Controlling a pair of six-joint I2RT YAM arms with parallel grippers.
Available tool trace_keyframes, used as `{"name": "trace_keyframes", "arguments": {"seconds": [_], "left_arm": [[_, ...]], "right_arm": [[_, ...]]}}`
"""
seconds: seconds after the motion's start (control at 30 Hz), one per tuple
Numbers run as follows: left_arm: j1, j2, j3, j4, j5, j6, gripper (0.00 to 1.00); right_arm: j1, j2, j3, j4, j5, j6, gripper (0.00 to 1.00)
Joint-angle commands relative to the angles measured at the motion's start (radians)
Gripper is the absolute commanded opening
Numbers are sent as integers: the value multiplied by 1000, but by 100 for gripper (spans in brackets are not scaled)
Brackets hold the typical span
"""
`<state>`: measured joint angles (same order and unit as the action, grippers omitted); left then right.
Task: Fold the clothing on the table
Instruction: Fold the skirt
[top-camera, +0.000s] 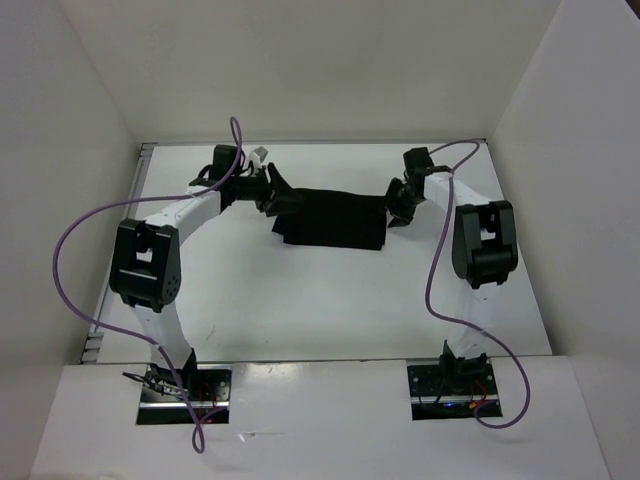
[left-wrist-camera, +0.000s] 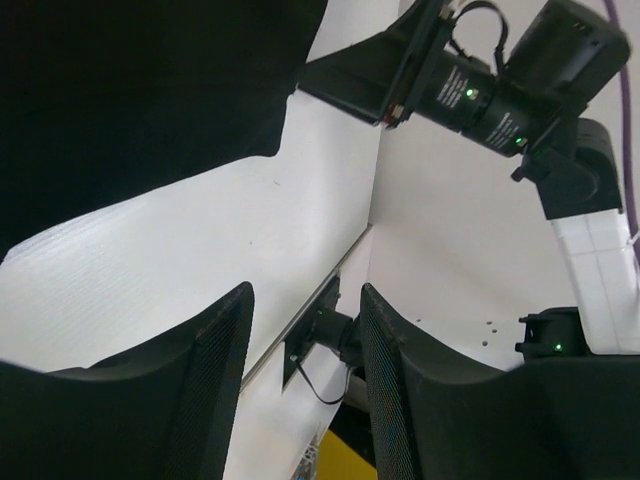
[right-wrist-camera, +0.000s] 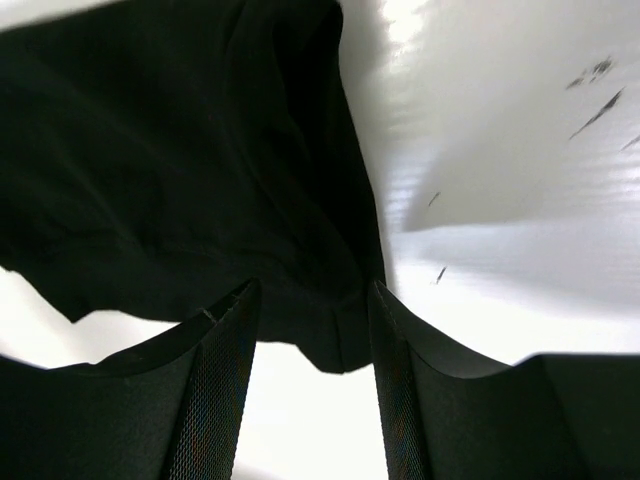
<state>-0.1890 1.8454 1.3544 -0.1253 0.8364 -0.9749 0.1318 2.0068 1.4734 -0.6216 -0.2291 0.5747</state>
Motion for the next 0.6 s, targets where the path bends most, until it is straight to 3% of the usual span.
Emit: {"name": "trace_keyframes", "arguments": {"seconds": [0.0, 0.4, 0.5, 0.53, 0.57], "left_arm": [[-21, 29, 15, 41, 23, -11, 54], [-40, 38, 25, 59, 23, -30, 54], [-40, 47, 25, 59, 23, -30, 54], [-40, 48, 25, 70, 23, -41, 54], [-40, 48, 25, 70, 23, -41, 54]], "right_arm": [[-14, 33, 56, 10, 16, -21, 53], [-23, 118, 51, 60, -64, -30, 50], [-23, 127, 41, 85, -114, -21, 40], [-23, 127, 30, 104, -115, -21, 26], [-23, 127, 30, 105, -130, -10, 19]]}}
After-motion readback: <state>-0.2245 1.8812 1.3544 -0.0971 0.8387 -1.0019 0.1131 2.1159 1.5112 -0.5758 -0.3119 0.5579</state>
